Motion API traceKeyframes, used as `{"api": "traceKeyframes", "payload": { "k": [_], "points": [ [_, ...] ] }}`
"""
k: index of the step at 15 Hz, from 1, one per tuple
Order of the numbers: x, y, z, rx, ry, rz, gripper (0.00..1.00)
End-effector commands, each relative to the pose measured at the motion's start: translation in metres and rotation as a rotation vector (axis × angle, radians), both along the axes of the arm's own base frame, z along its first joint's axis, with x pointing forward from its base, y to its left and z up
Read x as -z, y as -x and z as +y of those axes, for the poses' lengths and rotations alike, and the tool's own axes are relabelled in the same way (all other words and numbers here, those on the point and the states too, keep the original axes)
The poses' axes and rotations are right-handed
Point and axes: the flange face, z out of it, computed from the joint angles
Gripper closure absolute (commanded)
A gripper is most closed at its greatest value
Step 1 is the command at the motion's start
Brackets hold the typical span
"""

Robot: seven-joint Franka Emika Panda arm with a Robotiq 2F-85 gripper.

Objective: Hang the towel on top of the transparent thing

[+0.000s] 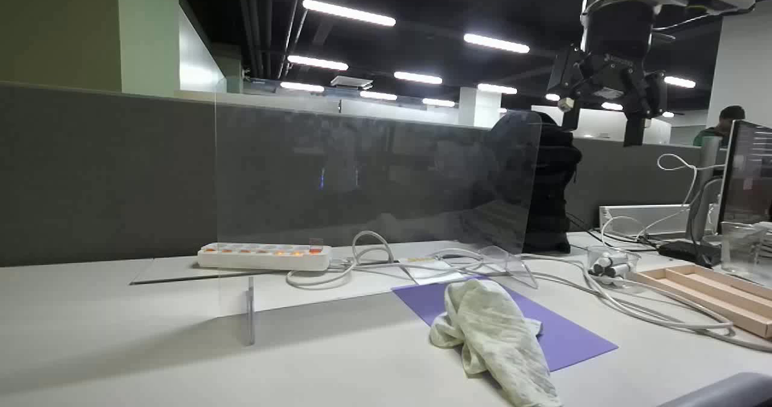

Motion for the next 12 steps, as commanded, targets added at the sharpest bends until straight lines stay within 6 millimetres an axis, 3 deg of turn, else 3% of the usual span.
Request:
{"api": "traceKeyframes", "payload": {
  "k": [1,11,12],
  "points": [
    [0.000,0.000,0.000,0.000,0.000,0.001,0.00],
    [0.000,0.000,0.000,0.000,0.000,0.000,0.00],
    [0.012,-0.006,0.001,0.005,0.006,-0.006,0.00]
  ]
}}
